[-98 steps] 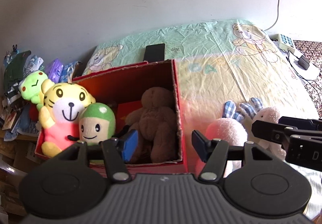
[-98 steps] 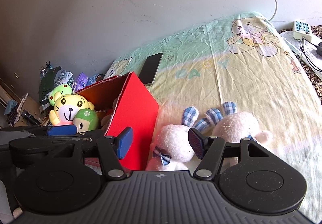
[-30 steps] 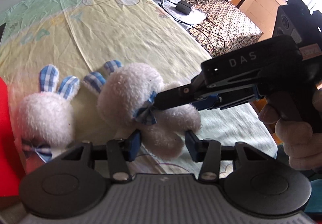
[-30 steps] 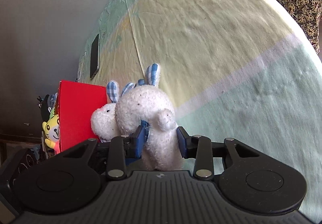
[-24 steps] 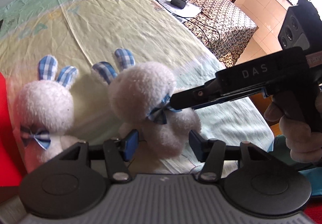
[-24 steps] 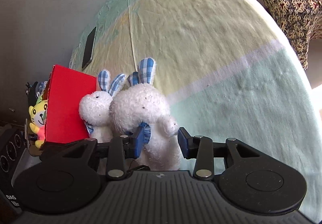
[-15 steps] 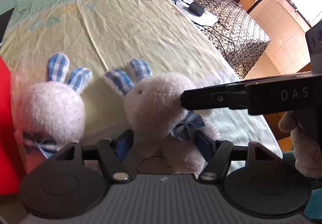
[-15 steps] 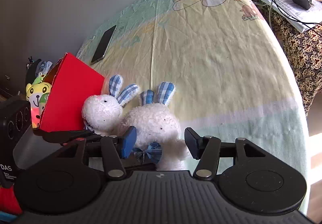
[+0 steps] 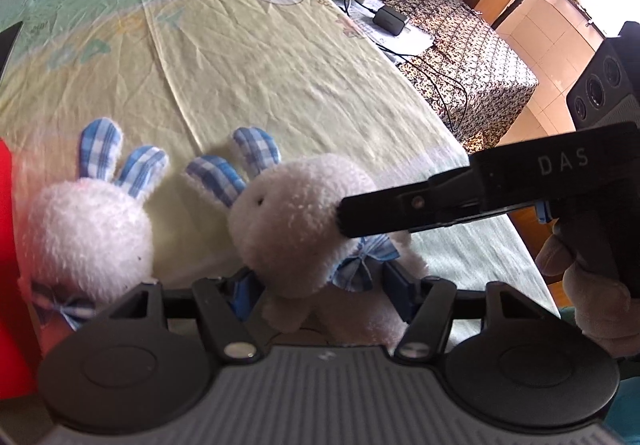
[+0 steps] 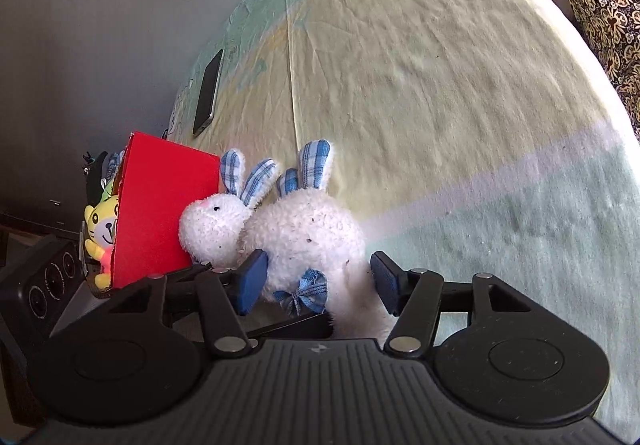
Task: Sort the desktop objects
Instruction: 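Grasp the white bunny plush with blue bow using the left gripper, then lift the white bunny with the left gripper and carry it to the box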
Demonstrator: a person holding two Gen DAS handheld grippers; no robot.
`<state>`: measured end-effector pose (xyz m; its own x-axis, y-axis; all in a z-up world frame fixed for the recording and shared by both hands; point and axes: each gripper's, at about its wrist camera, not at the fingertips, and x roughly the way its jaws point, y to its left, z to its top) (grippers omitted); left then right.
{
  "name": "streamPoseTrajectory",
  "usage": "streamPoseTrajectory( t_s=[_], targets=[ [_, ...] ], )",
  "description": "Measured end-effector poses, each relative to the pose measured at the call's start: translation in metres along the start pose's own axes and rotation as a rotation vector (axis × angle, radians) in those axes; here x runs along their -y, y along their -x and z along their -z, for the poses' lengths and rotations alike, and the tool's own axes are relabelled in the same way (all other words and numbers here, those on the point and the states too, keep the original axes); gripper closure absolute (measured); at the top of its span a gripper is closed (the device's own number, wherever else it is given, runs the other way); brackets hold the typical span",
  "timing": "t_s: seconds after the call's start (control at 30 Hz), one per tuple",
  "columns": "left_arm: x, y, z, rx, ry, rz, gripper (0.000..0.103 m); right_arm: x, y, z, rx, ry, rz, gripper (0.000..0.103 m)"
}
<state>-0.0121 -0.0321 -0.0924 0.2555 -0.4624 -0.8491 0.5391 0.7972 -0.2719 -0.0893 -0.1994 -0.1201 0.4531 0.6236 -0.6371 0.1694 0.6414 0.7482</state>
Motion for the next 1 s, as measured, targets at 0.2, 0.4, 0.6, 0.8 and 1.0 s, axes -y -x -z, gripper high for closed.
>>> streamPoseTrajectory(
  t_s=[0.2,0.4,0.6,0.8,1.0],
  targets=[
    [0.015,0.013,-0.002,0.044,-0.061,-0.047,0.043,-0.009,0.012,0.018,0.008,-0.006,-0.033,0.058],
    [0.013,0.021,0.004,0.057,-0.049,-0.058,0.043,-0.022,0.011,0.025,0.045,0.024,-0.022,0.060],
    [0.015,0.055,0.002,0.141,-0.043,-0.056,0.043,-0.049,0.030,0.030,0.133,0.112,-0.056,0.060],
    [0.021,0.104,-0.013,0.284,-0.080,-0.131,0.043,-0.085,0.044,0.018,0.225,0.199,-0.144,0.060],
    [-0.002,0.152,-0.019,0.394,-0.082,-0.209,0.043,-0.133,0.032,0.007,0.258,0.272,-0.218,0.060]
  ],
)
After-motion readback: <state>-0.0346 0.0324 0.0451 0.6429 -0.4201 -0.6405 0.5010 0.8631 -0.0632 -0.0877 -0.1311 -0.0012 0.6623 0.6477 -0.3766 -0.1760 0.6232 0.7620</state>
